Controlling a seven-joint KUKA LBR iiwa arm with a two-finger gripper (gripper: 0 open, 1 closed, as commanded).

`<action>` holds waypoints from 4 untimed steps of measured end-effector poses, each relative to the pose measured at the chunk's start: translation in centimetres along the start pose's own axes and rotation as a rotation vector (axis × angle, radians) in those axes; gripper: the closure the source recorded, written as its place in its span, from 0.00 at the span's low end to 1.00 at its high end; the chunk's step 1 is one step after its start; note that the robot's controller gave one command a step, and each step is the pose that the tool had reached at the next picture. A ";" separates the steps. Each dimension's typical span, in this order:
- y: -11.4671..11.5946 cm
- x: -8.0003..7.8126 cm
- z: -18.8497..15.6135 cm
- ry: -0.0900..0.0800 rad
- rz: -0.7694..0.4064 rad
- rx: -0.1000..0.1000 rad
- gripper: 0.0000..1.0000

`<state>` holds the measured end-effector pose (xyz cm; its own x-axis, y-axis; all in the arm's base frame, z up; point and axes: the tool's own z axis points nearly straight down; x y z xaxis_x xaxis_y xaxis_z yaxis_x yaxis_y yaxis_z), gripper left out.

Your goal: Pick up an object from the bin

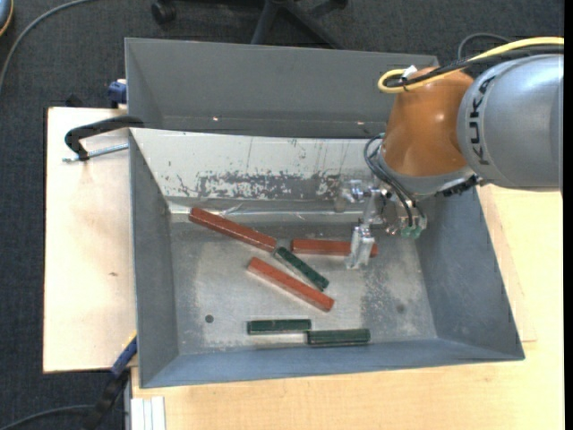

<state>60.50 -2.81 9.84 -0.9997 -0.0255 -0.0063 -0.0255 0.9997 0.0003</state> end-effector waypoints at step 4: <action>1.3 1.3 2.7 0.006 0.323 0.000 1.00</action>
Offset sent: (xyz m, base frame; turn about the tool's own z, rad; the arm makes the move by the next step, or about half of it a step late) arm -0.0040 0.0236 -0.0284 0.2279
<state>59.22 -1.56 7.09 -0.9560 0.2934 0.0001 0.2934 0.9560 0.0011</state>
